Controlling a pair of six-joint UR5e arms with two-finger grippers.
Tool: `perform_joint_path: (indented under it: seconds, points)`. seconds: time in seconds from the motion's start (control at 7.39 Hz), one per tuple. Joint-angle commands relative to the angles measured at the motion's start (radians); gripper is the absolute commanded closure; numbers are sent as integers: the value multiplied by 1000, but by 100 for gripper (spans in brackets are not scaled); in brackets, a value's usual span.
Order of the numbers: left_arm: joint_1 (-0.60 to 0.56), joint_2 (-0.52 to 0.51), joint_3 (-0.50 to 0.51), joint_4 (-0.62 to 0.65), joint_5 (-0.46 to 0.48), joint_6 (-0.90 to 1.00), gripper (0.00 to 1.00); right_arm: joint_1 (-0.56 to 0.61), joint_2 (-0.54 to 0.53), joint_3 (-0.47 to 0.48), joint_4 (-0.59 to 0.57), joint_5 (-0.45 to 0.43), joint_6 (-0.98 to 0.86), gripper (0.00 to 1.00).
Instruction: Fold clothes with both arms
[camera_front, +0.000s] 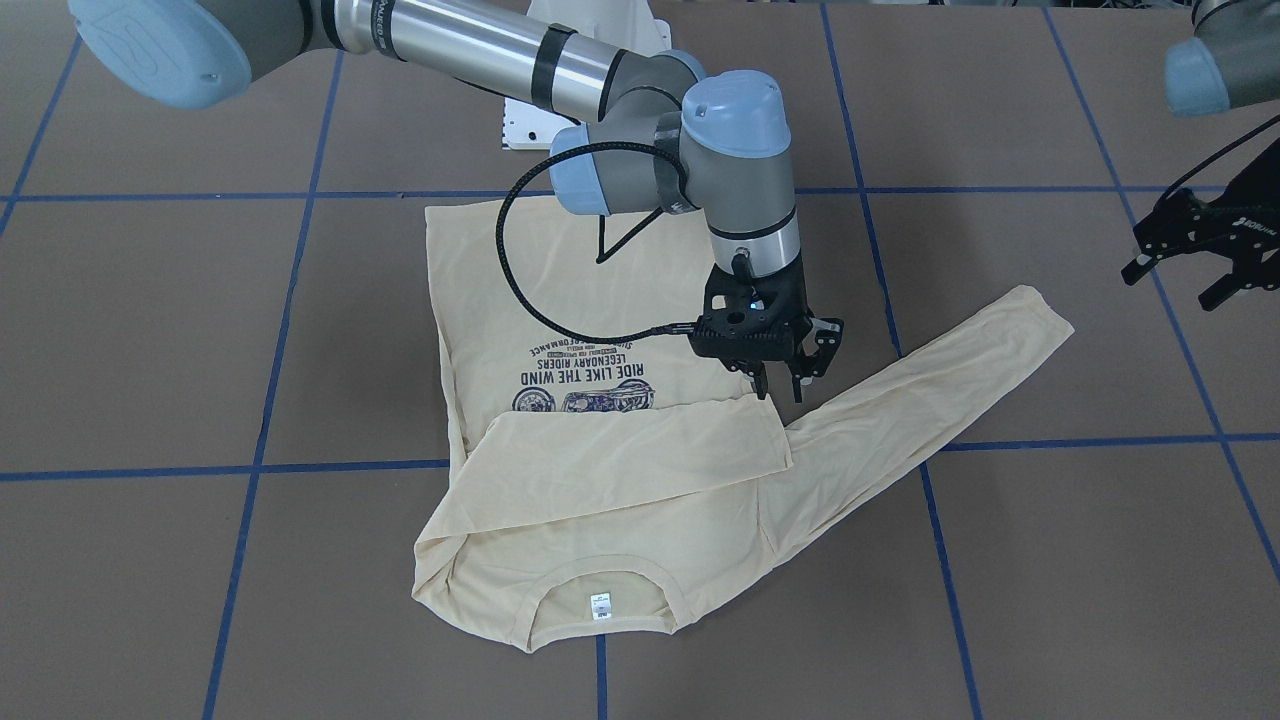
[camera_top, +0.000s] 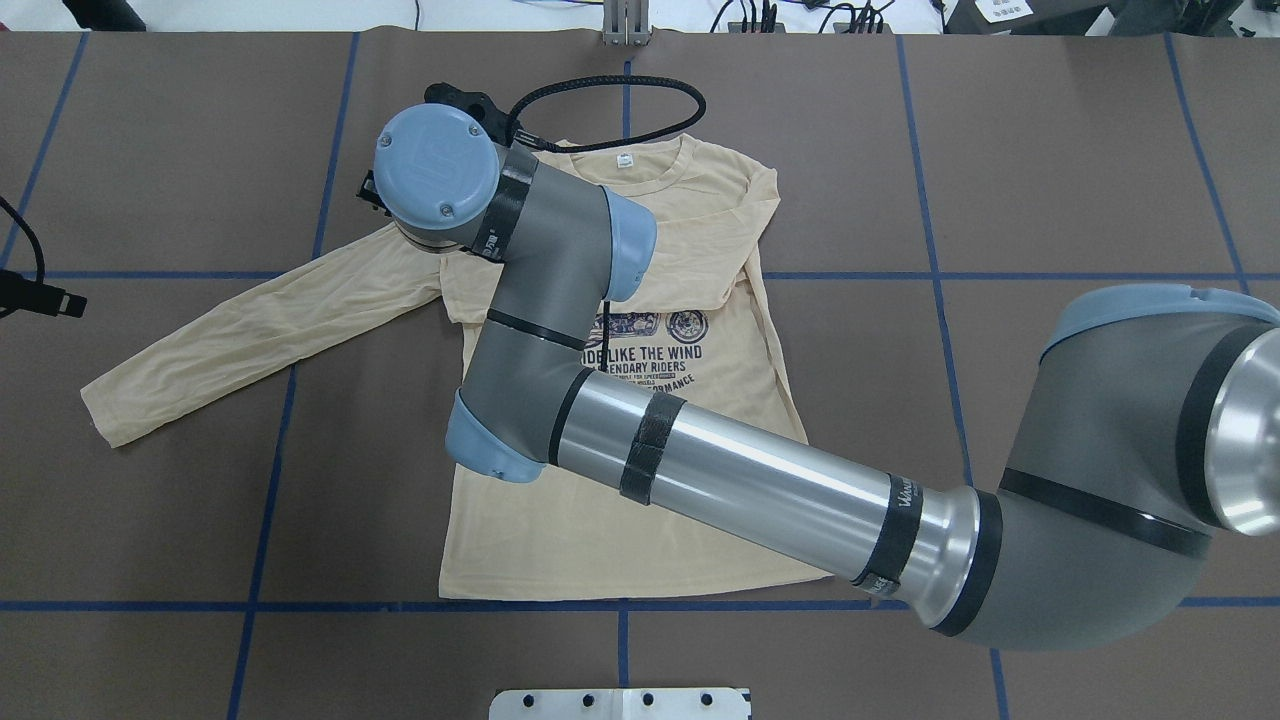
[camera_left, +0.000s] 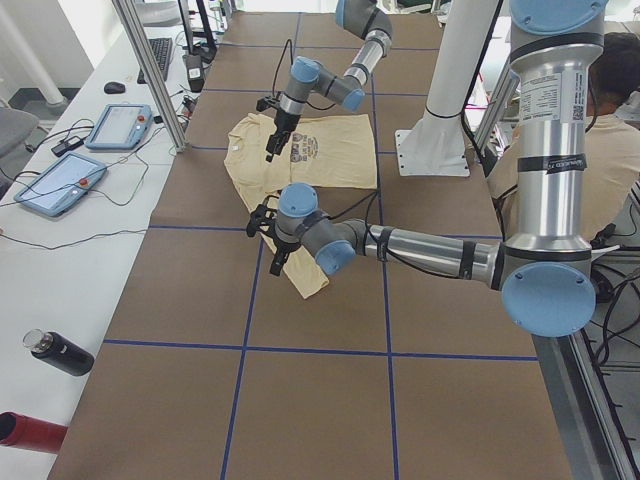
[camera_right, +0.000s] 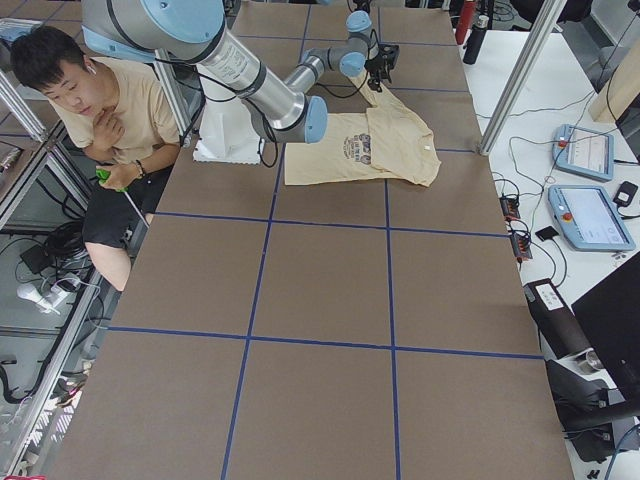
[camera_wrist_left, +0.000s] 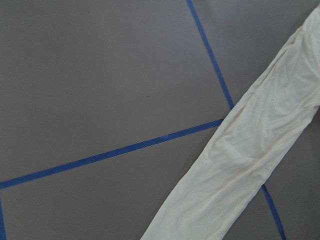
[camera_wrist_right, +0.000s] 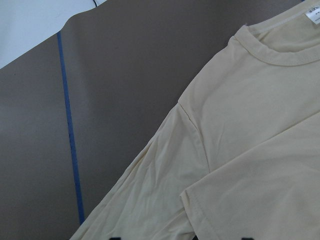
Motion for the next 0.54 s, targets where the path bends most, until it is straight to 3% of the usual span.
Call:
perform_joint_path:
  seconds: [0.0, 0.27, 0.41]
  points:
    - [22, 15, 104, -20, 14, -4, 3, 17, -47, 36, -1, 0, 13, 0]
    - [24, 10, 165, -84, -12, -21, 38, 16, -83, 79, -3, 0, 12, 0]
    - [25, 10, 180, -84, -66, -21, 40, 16, -87, 81, -1, 0, 10, 0]
